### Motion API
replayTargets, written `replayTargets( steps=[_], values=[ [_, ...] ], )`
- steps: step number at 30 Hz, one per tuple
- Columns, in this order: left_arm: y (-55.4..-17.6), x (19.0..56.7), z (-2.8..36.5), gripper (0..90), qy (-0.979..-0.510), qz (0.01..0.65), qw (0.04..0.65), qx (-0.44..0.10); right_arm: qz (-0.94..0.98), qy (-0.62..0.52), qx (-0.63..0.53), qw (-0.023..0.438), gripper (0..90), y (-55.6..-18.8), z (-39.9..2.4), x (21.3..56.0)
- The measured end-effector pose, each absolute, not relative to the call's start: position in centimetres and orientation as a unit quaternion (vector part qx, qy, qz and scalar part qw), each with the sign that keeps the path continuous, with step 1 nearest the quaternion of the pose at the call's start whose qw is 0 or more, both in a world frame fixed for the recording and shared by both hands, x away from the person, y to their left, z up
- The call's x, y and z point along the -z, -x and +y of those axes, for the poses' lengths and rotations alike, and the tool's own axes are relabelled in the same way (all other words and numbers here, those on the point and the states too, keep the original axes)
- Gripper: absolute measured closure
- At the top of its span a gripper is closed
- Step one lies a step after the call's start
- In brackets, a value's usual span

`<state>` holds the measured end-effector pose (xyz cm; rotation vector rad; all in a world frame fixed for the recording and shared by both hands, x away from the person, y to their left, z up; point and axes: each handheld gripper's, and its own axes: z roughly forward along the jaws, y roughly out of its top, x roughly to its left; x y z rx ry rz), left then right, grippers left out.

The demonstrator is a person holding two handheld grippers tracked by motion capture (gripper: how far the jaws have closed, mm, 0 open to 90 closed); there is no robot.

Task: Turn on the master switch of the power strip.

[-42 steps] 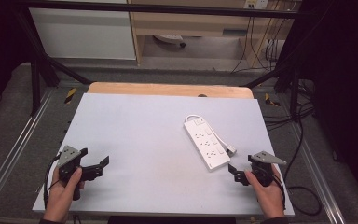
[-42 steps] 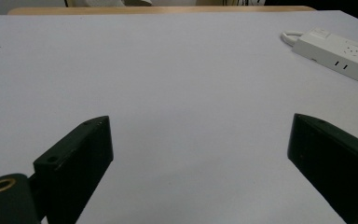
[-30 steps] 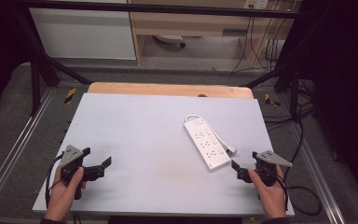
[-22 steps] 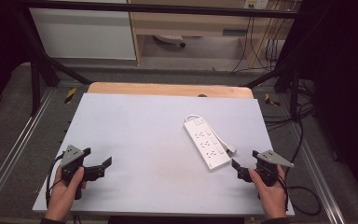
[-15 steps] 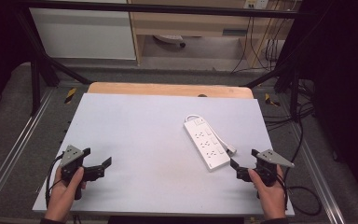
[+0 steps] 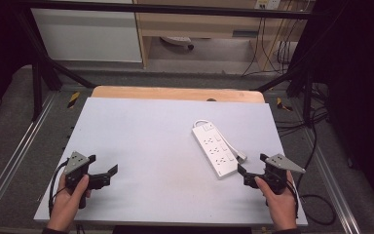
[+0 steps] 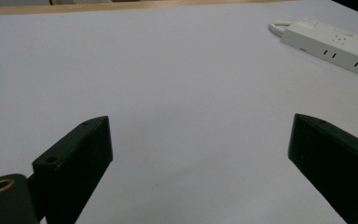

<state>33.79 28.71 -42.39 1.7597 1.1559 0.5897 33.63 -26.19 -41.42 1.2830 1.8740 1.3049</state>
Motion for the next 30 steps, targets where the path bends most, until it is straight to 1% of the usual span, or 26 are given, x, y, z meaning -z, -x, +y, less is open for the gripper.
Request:
replayTargets(
  steps=[3, 8, 30],
  values=[
    [-33.6, 42.3, 28.8, 6.4, -0.713, 0.471, 0.460, -0.240, 0.691, -0.474, -0.479, 0.259, 4.1, -33.6, -25.8, 40.9],
    [-33.7, 42.4, 28.9, 6.4, -0.710, 0.476, 0.459, -0.241, 0.701, -0.470, -0.477, 0.246, 4.5, -33.8, -25.4, 40.2],
    [-33.7, 42.5, 28.9, 6.3, -0.714, 0.477, 0.453, -0.238, 0.703, -0.468, -0.473, 0.254, 5.1, -36.8, -24.4, 38.3]
  ],
)
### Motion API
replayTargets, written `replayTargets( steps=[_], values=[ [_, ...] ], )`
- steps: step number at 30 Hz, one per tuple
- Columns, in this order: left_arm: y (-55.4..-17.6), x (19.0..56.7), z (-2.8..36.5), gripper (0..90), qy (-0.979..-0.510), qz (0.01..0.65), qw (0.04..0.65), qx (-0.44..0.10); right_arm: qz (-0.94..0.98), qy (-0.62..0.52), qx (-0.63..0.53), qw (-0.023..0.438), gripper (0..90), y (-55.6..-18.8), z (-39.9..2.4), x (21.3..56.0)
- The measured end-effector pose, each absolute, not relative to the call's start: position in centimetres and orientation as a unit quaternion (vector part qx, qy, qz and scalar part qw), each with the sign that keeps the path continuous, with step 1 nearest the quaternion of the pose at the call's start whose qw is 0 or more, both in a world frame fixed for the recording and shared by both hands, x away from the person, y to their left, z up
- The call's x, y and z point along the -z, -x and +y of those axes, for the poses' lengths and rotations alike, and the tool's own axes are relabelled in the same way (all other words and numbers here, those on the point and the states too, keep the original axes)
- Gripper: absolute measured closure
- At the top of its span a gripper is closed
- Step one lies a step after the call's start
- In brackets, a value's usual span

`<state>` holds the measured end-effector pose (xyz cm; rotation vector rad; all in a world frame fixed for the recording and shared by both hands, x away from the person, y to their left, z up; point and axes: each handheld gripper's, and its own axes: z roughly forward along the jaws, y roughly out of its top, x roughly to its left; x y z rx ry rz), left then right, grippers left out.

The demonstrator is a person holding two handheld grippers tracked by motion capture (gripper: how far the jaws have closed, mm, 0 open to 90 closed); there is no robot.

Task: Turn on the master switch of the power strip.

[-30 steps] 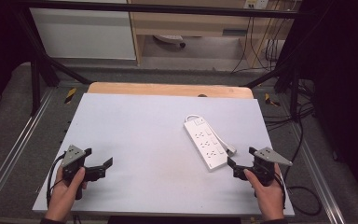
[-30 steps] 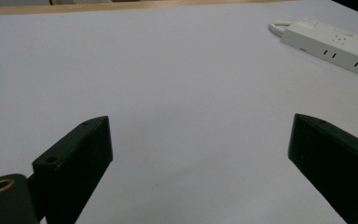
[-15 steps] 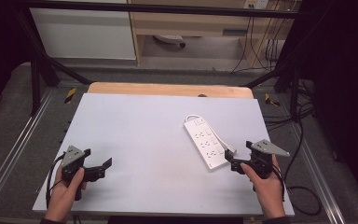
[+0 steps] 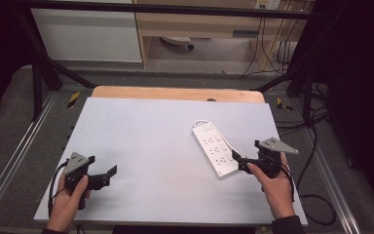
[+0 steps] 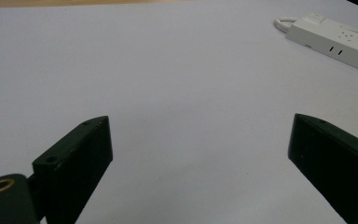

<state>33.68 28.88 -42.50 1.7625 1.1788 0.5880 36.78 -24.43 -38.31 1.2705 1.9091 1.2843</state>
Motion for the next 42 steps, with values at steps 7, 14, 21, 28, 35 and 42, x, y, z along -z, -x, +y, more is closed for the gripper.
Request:
replayTargets(
  steps=[7, 14, 21, 28, 35, 42],
  values=[
    [-33.7, 42.5, 28.9, 6.3, -0.714, 0.479, 0.452, -0.236, 0.693, -0.471, -0.486, 0.248, 6.9, -37.8, -24.2, 37.4],
    [-33.7, 42.6, 28.9, 6.3, -0.715, 0.478, 0.451, -0.237, 0.689, -0.468, -0.491, 0.255, 8.8, -39.1, -23.9, 35.9],
    [-33.8, 42.6, 28.8, 6.3, -0.718, 0.475, 0.450, -0.237, 0.699, -0.460, -0.485, 0.254, 3.9, -40.3, -23.1, 35.2],
    [-33.8, 42.6, 29.0, 6.3, -0.715, 0.481, 0.447, -0.238, 0.699, -0.455, -0.486, 0.261, 4.0, -41.7, -22.3, 34.8],
    [-33.7, 42.6, 28.8, 6.3, -0.720, 0.475, 0.446, -0.237, 0.693, -0.456, -0.494, 0.260, 5.6, -42.3, -21.9, 34.2],
    [-33.7, 42.7, 28.8, 6.3, -0.720, 0.476, 0.447, -0.235, 0.693, -0.456, -0.495, 0.259, 12.1, -43.1, -21.5, 33.9]
  ],
)
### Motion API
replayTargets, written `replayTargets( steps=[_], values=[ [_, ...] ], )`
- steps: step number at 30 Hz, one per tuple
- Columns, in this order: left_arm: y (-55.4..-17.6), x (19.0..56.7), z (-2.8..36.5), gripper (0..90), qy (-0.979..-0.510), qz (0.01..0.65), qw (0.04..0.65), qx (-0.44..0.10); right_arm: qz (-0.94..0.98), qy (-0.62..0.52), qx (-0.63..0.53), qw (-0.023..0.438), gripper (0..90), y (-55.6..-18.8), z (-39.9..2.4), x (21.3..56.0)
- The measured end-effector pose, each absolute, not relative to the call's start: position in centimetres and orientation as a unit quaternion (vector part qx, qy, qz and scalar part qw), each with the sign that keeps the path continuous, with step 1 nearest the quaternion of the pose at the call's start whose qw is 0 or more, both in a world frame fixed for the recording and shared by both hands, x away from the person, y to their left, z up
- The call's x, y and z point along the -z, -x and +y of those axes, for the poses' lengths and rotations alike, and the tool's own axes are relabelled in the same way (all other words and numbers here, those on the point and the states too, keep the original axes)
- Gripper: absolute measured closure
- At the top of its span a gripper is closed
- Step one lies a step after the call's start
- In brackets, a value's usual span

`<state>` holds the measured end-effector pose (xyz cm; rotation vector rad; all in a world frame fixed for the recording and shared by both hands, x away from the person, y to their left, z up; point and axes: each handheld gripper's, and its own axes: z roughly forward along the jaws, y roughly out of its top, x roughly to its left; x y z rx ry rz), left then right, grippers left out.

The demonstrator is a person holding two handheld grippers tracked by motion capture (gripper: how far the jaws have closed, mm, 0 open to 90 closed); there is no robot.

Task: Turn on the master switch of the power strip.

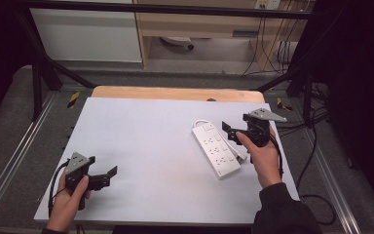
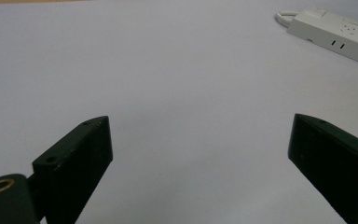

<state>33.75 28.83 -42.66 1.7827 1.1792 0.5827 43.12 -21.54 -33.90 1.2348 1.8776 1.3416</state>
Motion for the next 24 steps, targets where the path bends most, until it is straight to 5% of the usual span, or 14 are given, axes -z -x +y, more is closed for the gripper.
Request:
replayTargets(
  steps=[11, 24],
  values=[
    [-33.7, 42.7, 28.8, 6.3, -0.721, 0.475, 0.447, -0.235, 0.677, -0.474, -0.500, 0.258, 23.0, -44.8, -21.5, 34.1],
    [-33.7, 42.6, 28.8, 6.3, -0.721, 0.473, 0.448, -0.235, 0.673, -0.473, -0.492, 0.284, 52.3, -46.5, -20.6, 34.7]
  ],
)
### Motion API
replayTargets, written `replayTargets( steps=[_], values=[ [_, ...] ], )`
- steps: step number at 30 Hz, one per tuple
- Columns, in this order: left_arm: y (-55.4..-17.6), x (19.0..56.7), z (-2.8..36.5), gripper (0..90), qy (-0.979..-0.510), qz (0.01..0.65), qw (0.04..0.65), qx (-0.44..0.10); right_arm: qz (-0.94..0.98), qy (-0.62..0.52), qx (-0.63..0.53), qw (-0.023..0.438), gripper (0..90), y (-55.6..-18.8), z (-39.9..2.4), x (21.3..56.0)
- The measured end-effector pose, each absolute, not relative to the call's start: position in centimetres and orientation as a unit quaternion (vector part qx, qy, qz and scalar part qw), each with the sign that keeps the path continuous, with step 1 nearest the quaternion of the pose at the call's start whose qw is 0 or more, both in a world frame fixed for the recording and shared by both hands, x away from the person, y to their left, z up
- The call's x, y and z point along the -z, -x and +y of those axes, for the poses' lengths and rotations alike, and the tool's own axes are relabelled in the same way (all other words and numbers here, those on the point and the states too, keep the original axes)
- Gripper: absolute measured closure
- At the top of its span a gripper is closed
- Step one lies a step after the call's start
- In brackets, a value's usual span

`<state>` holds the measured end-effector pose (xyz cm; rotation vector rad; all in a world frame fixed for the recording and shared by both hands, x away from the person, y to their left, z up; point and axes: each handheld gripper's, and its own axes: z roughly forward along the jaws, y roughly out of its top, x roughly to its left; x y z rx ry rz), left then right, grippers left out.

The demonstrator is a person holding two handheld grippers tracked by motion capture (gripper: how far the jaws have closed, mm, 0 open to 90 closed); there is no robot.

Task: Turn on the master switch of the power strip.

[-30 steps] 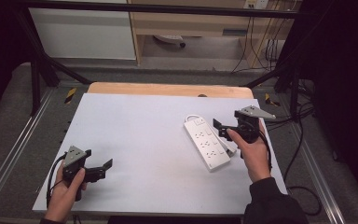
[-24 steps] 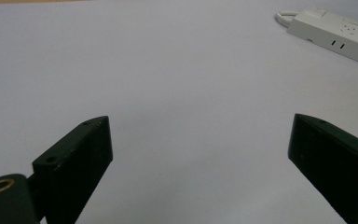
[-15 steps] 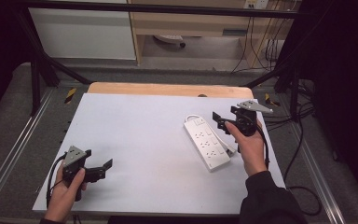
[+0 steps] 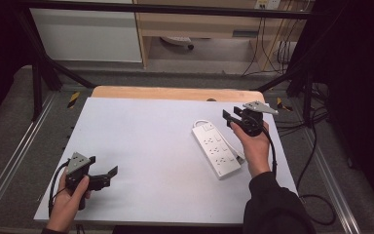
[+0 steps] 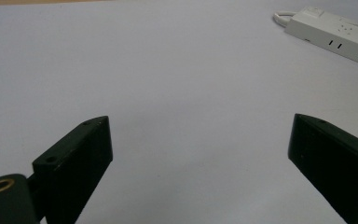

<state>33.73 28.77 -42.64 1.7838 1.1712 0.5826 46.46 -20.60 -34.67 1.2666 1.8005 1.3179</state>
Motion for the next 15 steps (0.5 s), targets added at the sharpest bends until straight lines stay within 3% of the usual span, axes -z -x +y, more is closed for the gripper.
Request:
replayTargets(
  steps=[9, 15],
  values=[
    [-33.7, 42.6, 28.8, 6.3, -0.722, 0.471, 0.449, -0.236, 0.674, -0.466, -0.488, 0.300, 71.1, -47.6, -20.0, 35.5],
    [-33.7, 42.6, 28.8, 6.3, -0.721, 0.472, 0.449, -0.235, 0.674, -0.465, -0.488, 0.302, 76.9, -48.3, -19.6, 36.0]
  ],
)
